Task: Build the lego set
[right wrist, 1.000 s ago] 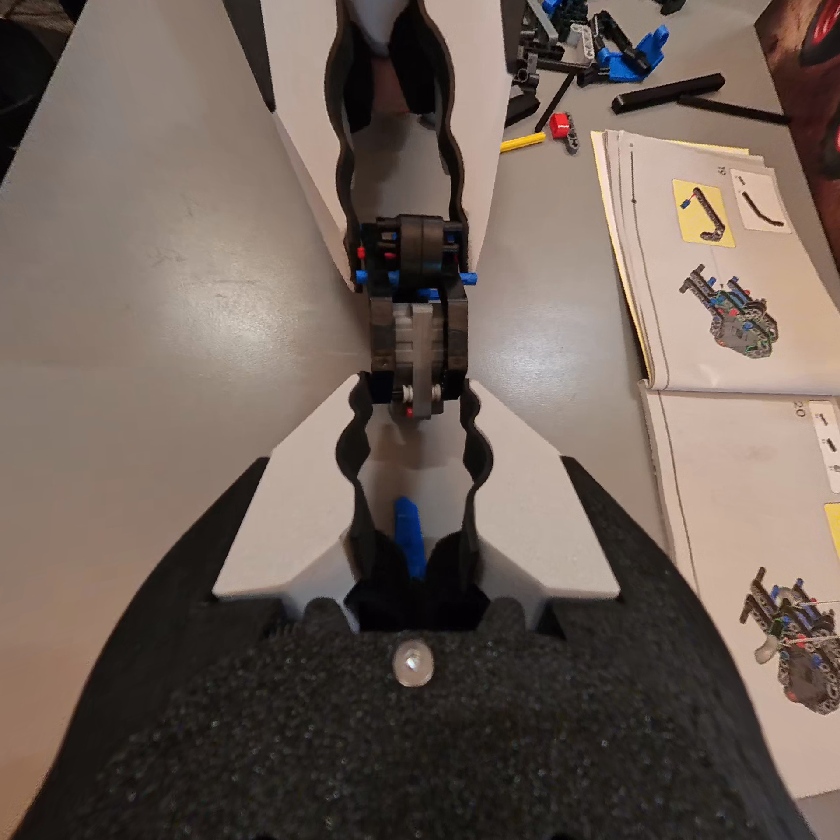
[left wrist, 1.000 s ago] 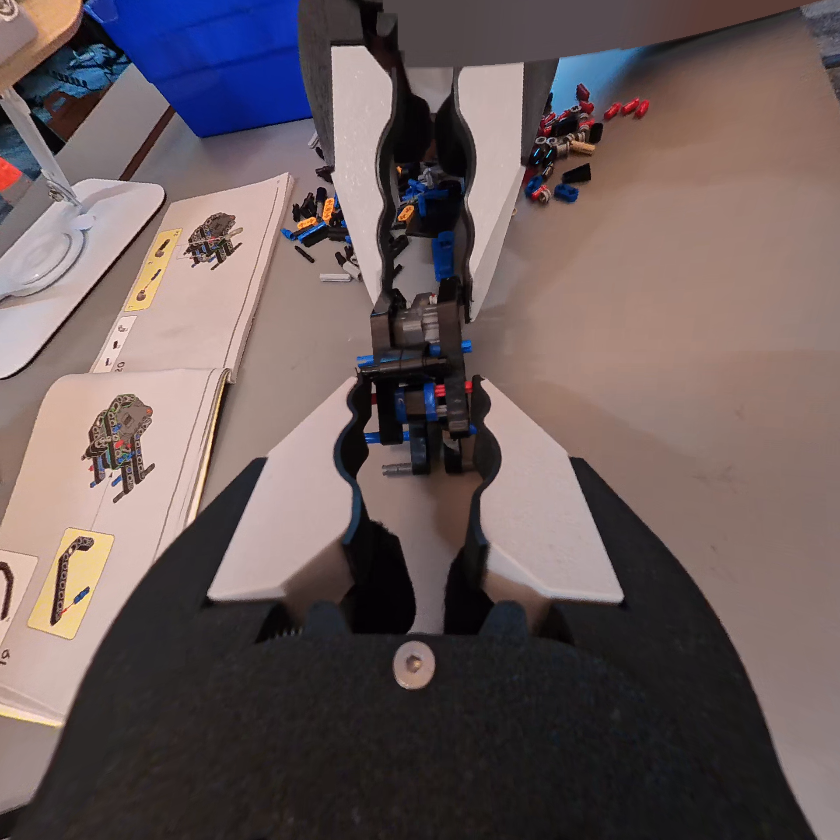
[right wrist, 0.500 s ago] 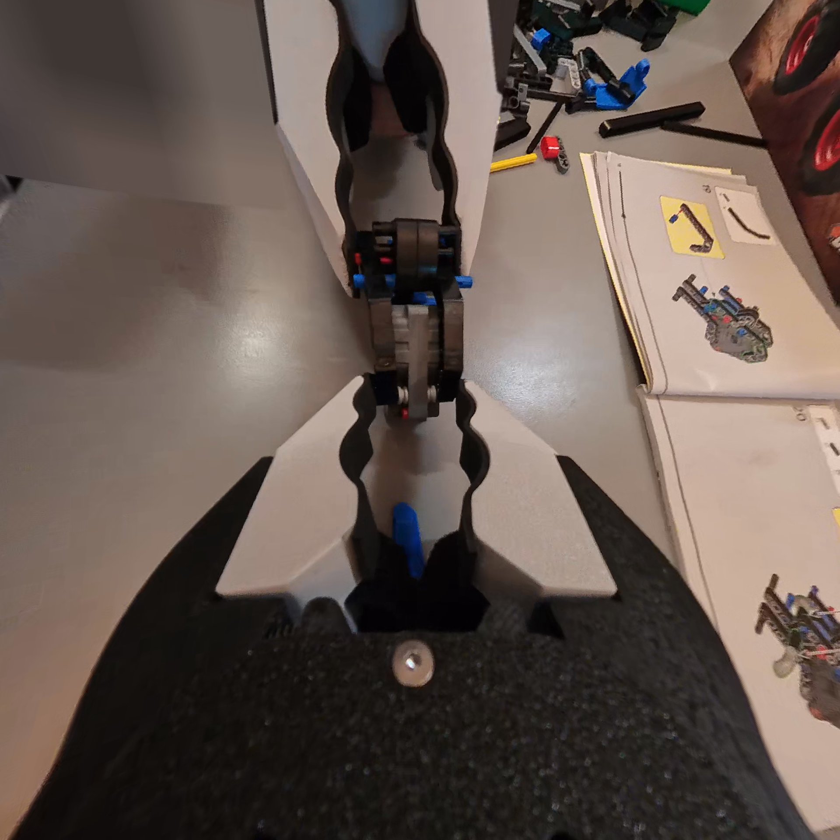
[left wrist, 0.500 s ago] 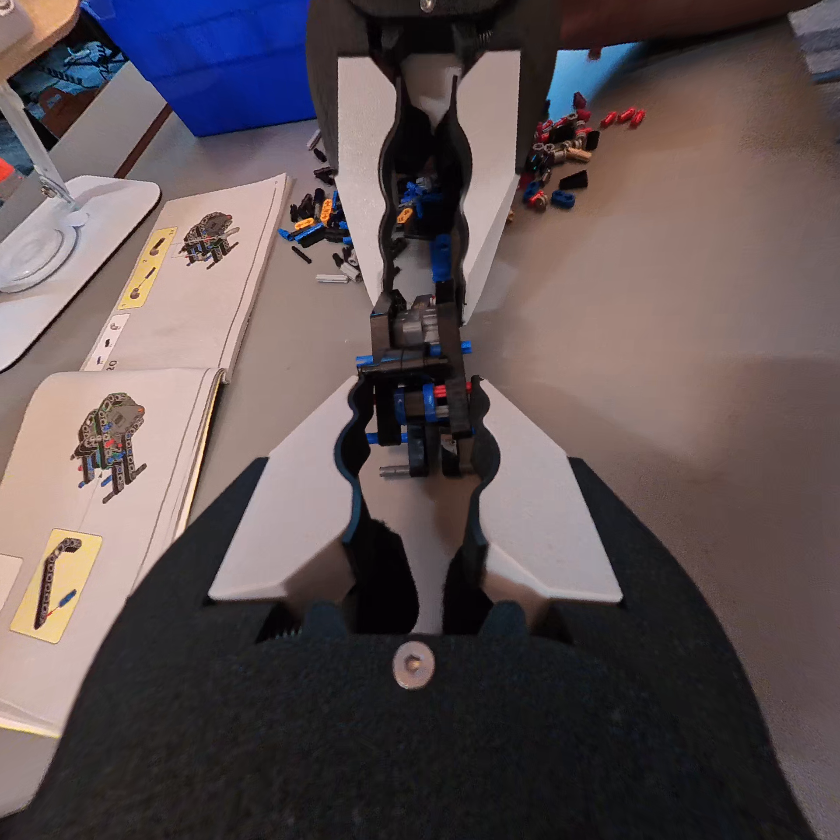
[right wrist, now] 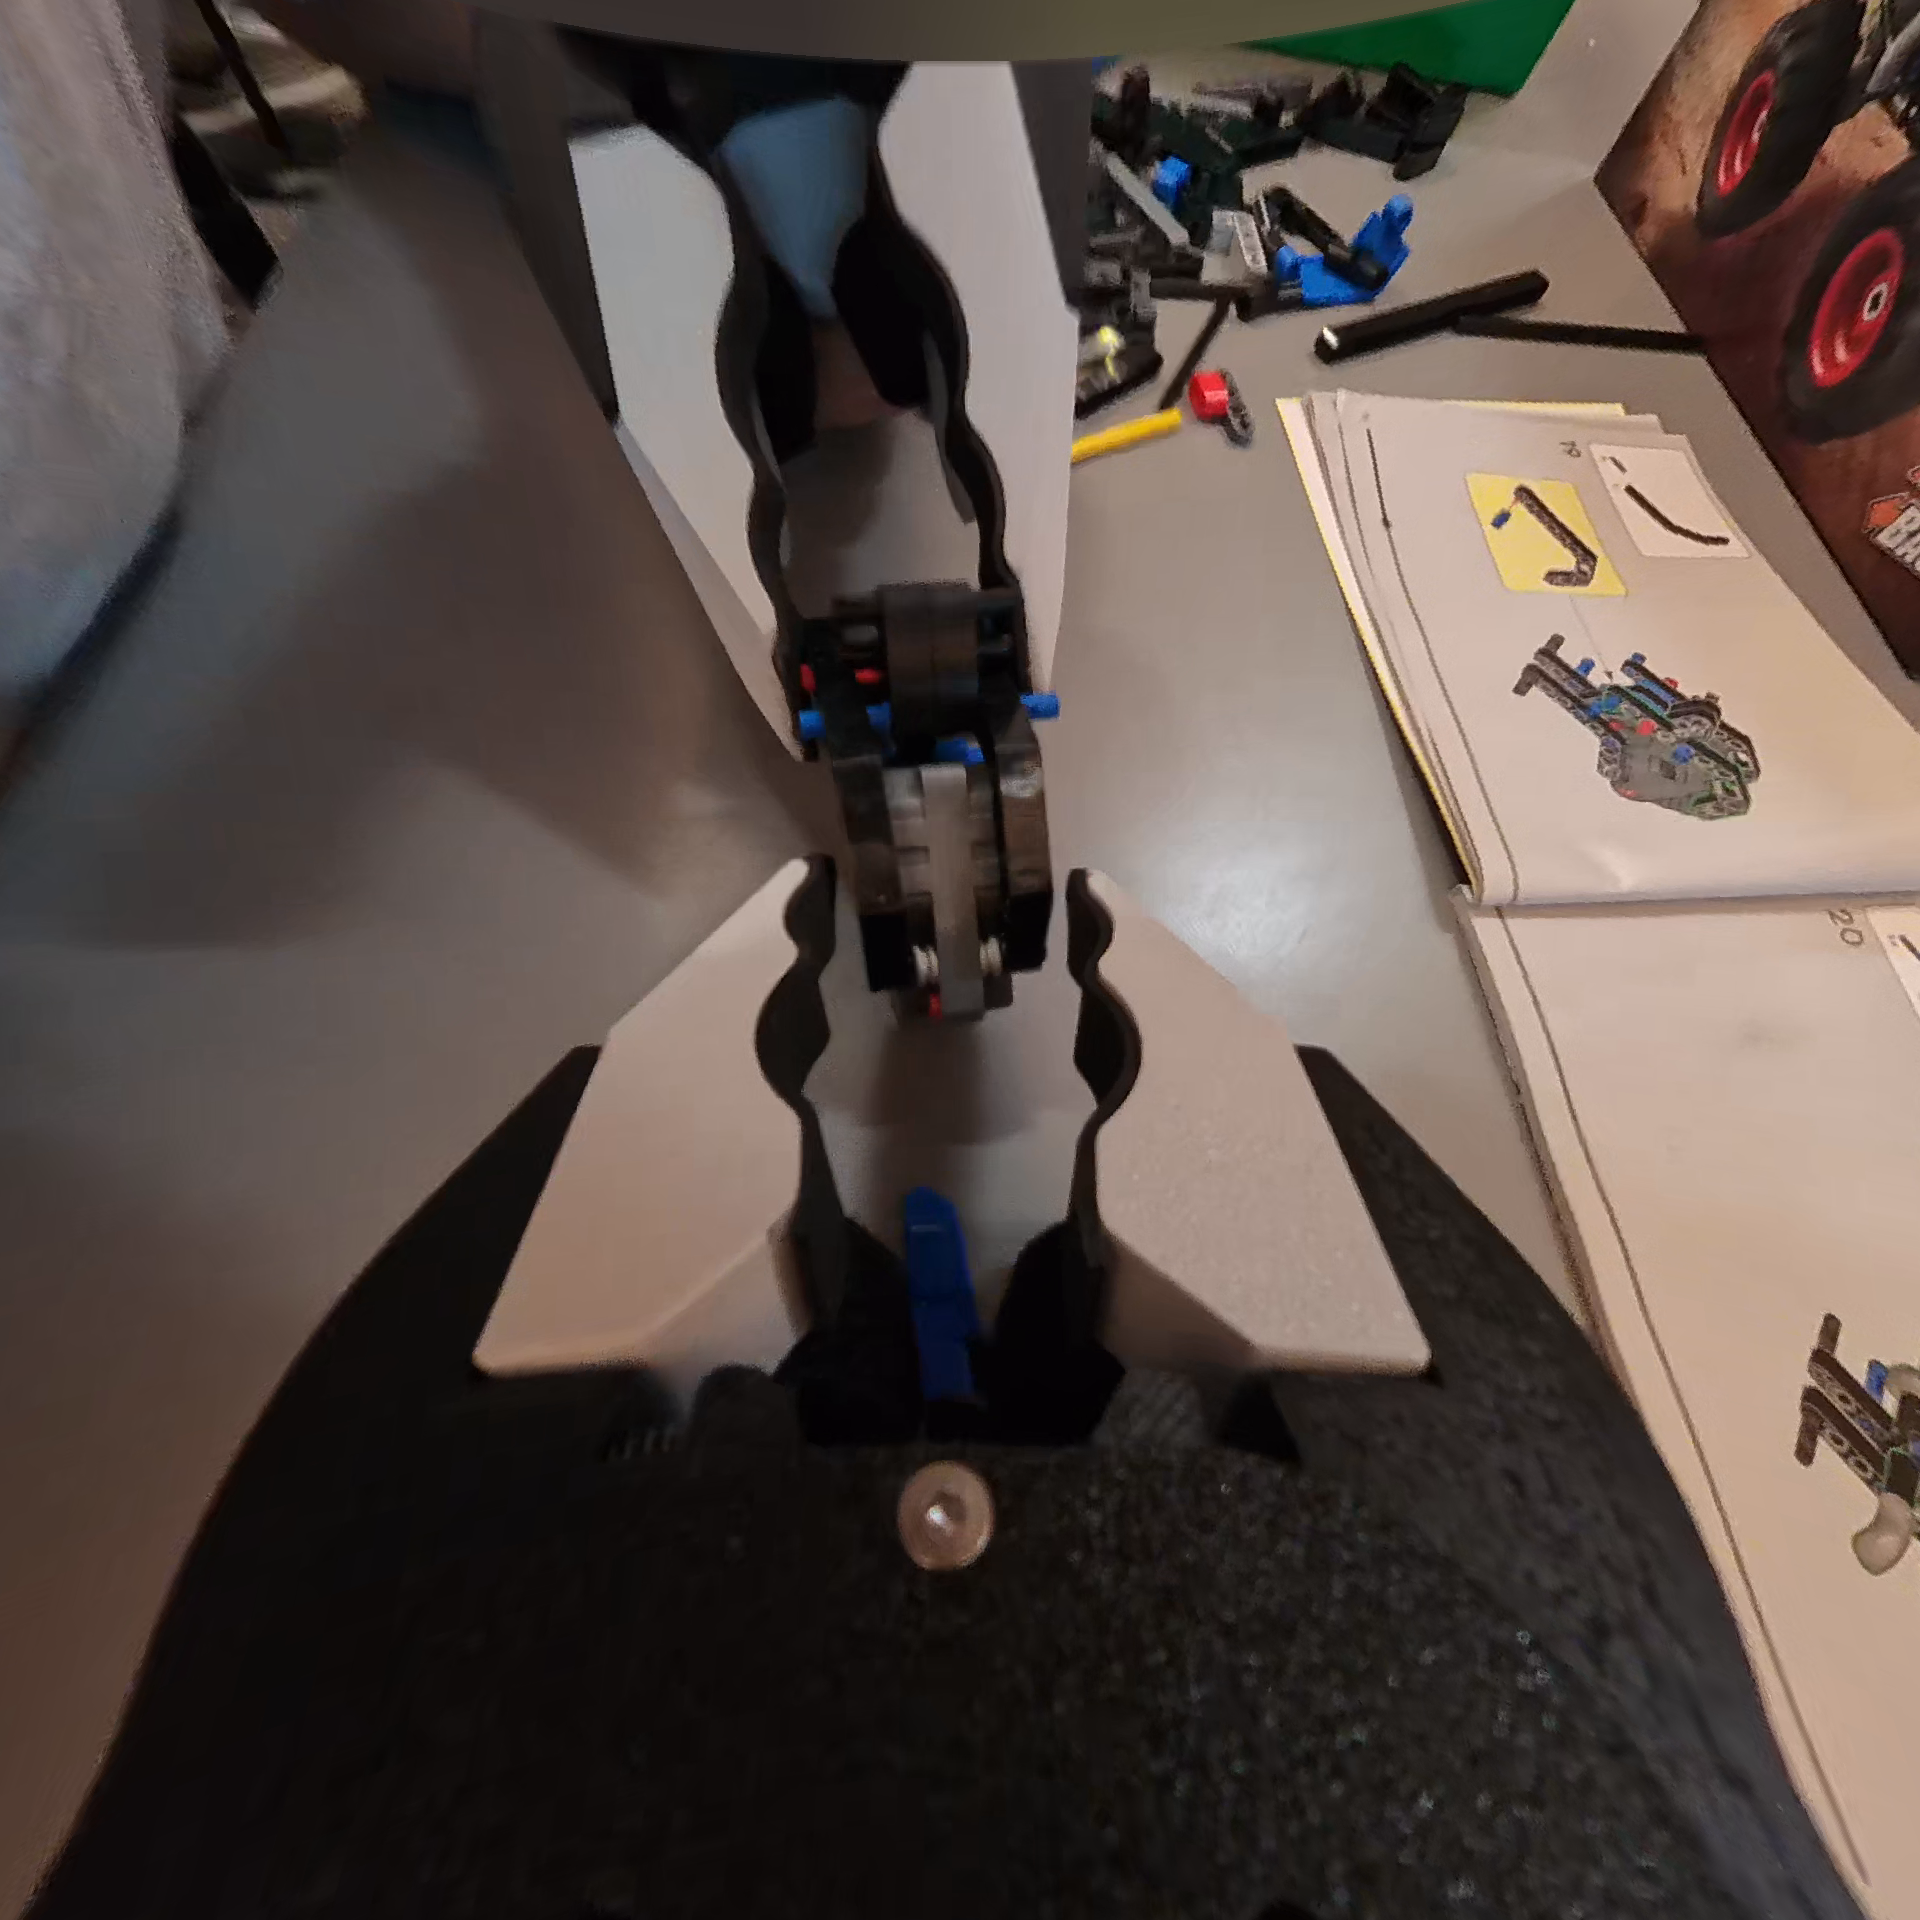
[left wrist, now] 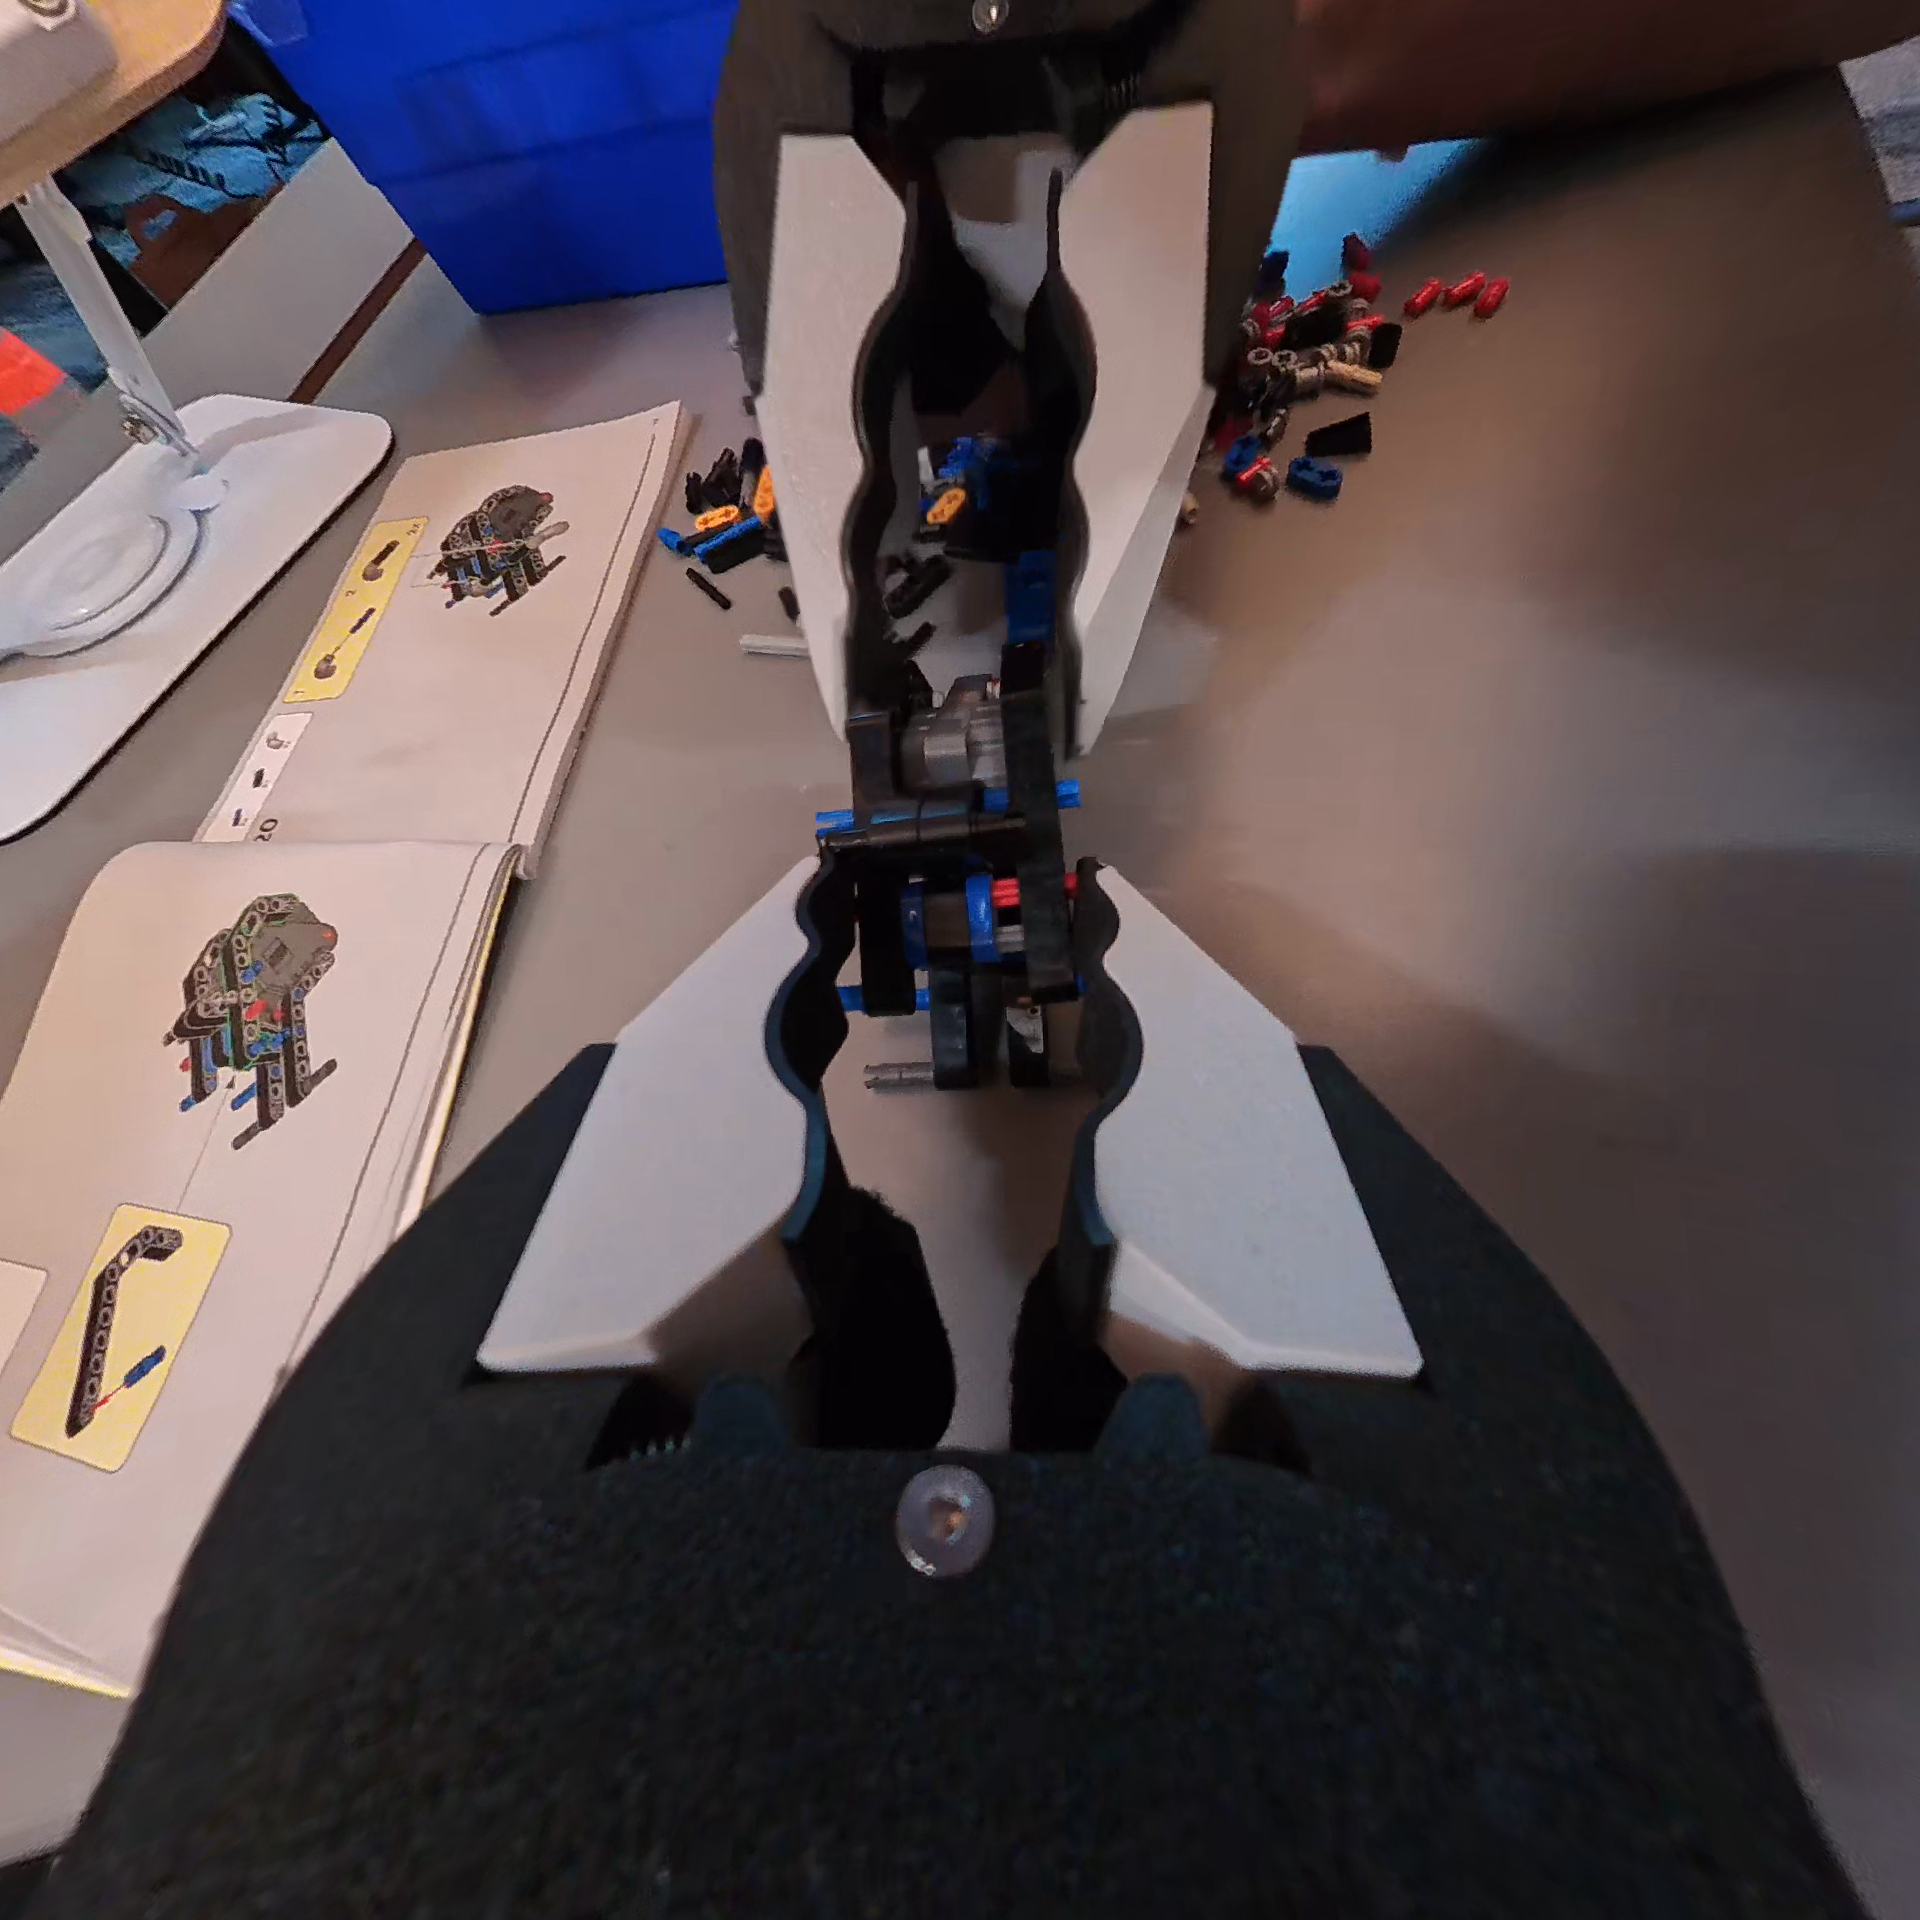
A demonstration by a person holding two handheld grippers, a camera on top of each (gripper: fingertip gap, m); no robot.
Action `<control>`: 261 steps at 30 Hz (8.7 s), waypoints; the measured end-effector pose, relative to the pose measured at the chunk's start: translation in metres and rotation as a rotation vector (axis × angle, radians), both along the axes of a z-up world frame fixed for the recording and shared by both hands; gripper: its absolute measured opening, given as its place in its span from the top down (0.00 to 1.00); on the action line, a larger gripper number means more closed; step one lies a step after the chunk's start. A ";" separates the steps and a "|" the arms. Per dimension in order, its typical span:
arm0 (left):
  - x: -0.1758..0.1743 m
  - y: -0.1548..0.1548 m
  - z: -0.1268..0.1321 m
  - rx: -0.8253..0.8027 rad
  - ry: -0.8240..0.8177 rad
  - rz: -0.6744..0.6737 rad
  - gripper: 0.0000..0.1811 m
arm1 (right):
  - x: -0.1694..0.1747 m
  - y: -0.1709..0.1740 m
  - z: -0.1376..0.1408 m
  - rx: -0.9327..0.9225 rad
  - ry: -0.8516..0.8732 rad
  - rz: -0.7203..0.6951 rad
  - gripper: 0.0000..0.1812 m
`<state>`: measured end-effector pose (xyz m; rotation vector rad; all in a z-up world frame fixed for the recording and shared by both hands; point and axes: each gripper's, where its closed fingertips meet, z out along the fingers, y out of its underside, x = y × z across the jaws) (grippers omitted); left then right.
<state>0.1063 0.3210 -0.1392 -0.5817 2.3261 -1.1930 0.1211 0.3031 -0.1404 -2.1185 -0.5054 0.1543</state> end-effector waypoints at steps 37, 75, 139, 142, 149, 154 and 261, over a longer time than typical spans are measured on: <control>-0.011 -0.001 0.004 -0.049 0.110 -0.070 0.76 | -0.016 0.005 0.005 -0.091 -0.019 0.101 0.79; -0.013 -0.003 0.005 -0.104 0.184 -0.075 0.78 | -0.018 0.003 0.005 -0.091 0.011 0.075 0.81; -0.016 0.010 0.000 0.050 0.192 -0.019 0.83 | -0.004 -0.013 -0.008 -0.087 -0.188 0.030 0.81; -0.015 0.010 0.000 0.056 0.180 -0.010 0.83 | -0.002 -0.013 -0.008 -0.119 -0.138 0.034 0.82; -0.015 0.009 0.001 0.038 0.183 -0.008 0.83 | -0.002 -0.013 -0.010 -0.117 -0.085 0.046 0.82; -0.013 0.007 0.001 0.049 0.162 -0.004 0.83 | -0.003 -0.015 -0.008 -0.138 -0.004 0.027 0.79; -0.026 0.056 0.053 -0.464 -0.047 0.568 0.86 | 0.134 -0.067 0.020 -0.054 0.200 -0.925 0.82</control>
